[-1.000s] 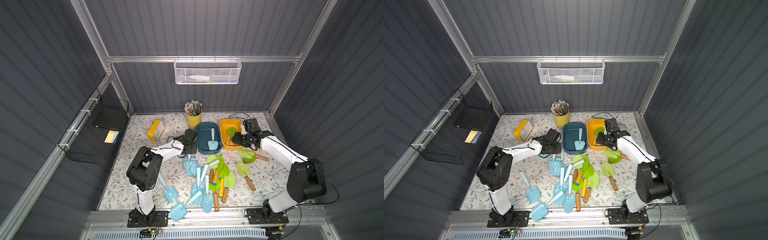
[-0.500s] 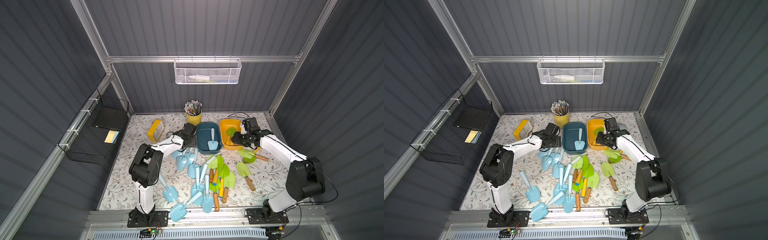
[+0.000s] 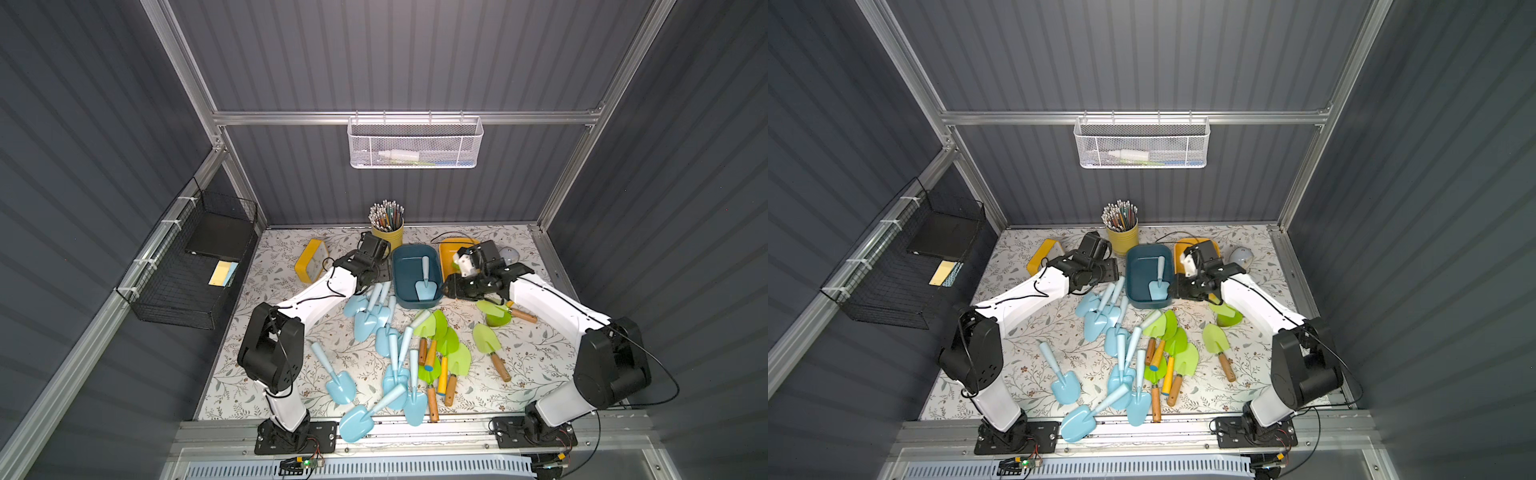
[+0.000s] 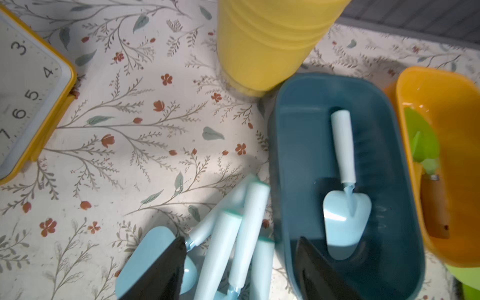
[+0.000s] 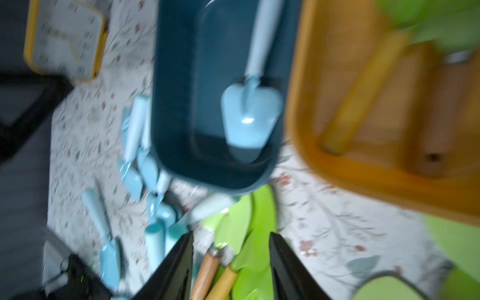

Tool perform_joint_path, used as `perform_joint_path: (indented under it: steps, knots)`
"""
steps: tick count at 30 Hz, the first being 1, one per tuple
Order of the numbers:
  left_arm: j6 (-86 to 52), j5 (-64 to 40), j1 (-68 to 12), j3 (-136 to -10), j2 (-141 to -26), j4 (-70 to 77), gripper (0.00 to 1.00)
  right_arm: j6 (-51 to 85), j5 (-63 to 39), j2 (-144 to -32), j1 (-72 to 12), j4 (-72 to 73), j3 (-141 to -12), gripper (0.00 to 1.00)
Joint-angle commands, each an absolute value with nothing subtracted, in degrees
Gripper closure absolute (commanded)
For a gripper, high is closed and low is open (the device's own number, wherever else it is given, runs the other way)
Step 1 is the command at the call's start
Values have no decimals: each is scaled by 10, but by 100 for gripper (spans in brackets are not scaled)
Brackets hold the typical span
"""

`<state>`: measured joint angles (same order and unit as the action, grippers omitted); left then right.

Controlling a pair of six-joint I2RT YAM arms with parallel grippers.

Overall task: Sort the small shovels by color and place them into the storage box
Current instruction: Pick up the shovel from the center of the board.

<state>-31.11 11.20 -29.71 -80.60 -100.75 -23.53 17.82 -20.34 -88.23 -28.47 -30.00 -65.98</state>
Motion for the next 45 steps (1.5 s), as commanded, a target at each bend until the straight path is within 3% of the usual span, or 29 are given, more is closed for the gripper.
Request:
perform_joint_path:
  steps: [1, 8, 16, 20, 28, 34, 45]
  knots:
    - [-333, 102, -282, -850, -1007, -201, 30, 157, -262, -836, -380, -364, -639, 49]
    - [-343, 78, -211, -917, -1064, -133, 28, 211, -232, -809, -560, -404, -640, 48]
    - [-357, 67, -149, -995, -1118, -156, 28, 170, -189, -901, -574, -499, -728, 48]
    - [-346, 73, -143, -964, -1101, -142, 28, 163, -212, -934, -591, -515, -746, 48]
    - [-353, -12, -142, -794, -991, 5, 27, 387, -206, -938, -669, -336, -681, 48]
    - [-328, -26, -142, -784, -989, 16, 26, 592, -169, -974, -718, -235, -642, 48]
    - [-294, -29, -142, -751, -949, 20, 24, 739, -89, -1013, -808, -213, -666, 47]
